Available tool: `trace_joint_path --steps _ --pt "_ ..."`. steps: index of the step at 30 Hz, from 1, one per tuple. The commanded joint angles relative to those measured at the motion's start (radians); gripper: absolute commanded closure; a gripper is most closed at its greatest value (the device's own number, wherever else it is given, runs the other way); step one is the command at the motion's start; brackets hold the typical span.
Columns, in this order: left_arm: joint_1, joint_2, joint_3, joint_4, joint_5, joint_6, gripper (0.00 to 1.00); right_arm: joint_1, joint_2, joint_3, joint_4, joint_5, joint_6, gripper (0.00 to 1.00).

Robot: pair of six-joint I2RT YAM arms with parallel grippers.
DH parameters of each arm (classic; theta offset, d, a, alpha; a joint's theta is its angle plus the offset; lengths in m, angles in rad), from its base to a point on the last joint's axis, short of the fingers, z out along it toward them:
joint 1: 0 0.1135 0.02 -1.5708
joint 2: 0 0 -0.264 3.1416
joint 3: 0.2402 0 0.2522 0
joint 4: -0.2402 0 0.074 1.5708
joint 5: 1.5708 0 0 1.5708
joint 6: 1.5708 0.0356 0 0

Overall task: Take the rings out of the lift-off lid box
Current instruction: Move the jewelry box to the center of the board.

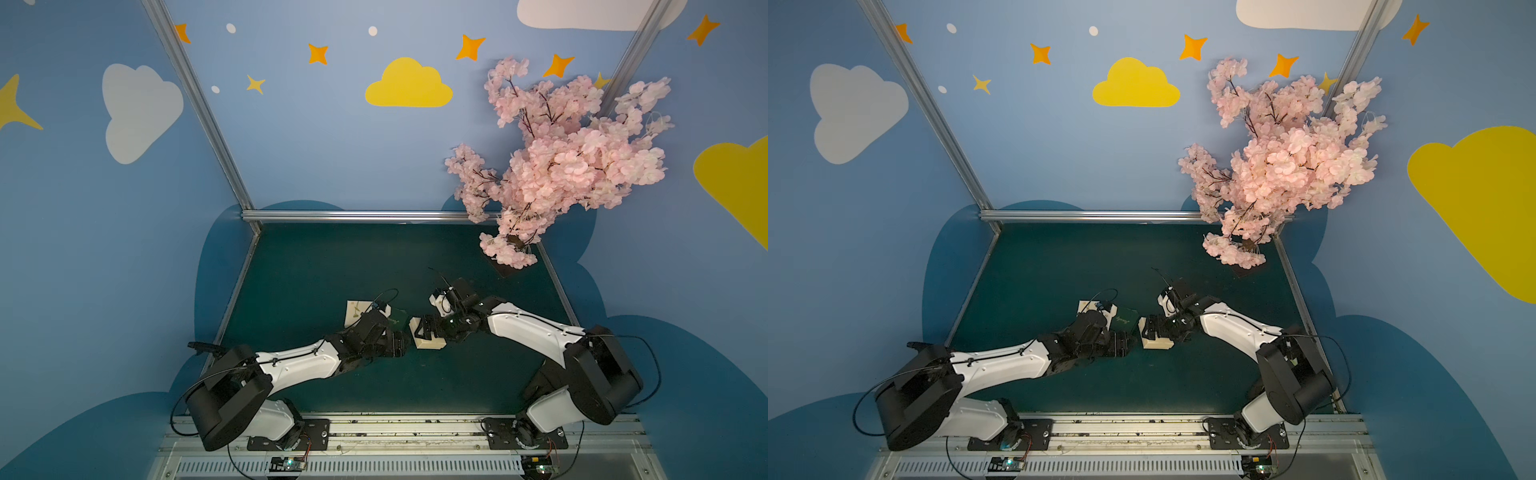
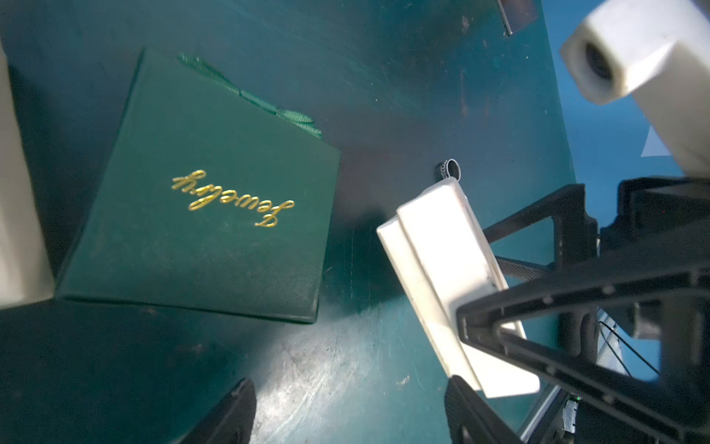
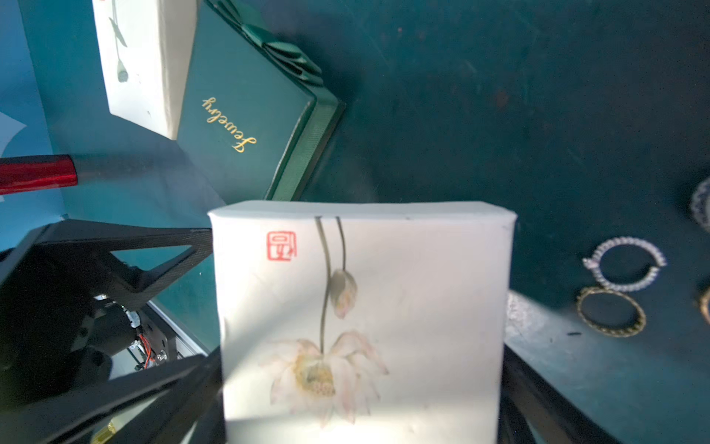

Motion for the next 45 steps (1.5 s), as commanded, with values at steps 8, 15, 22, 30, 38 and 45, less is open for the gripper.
trace_joint_path --steps 8,15,22,30,38,45 --pt "-0.002 0.081 0.029 0.034 0.03 -0.014 0.32 0.01 -0.042 -0.017 0.008 0.005 0.037 0.06" --pt "0.022 0.167 0.088 0.007 0.04 -0.011 0.37 0.006 -0.069 -0.029 -0.02 0.067 0.046 0.06" --pt "0.091 0.211 0.111 0.021 0.026 -0.003 0.39 -0.001 -0.089 -0.042 -0.031 0.081 0.05 0.06" --pt "0.195 0.288 0.155 0.038 0.022 0.006 0.39 -0.003 -0.088 -0.059 0.002 0.057 0.058 0.06" --pt "0.214 0.282 0.2 0.002 0.062 0.018 0.36 -0.003 -0.111 -0.085 0.026 0.056 0.075 0.06" --pt "0.211 0.229 0.127 0.05 0.13 -0.029 0.32 -0.002 -0.089 -0.095 0.056 0.057 0.088 0.06"
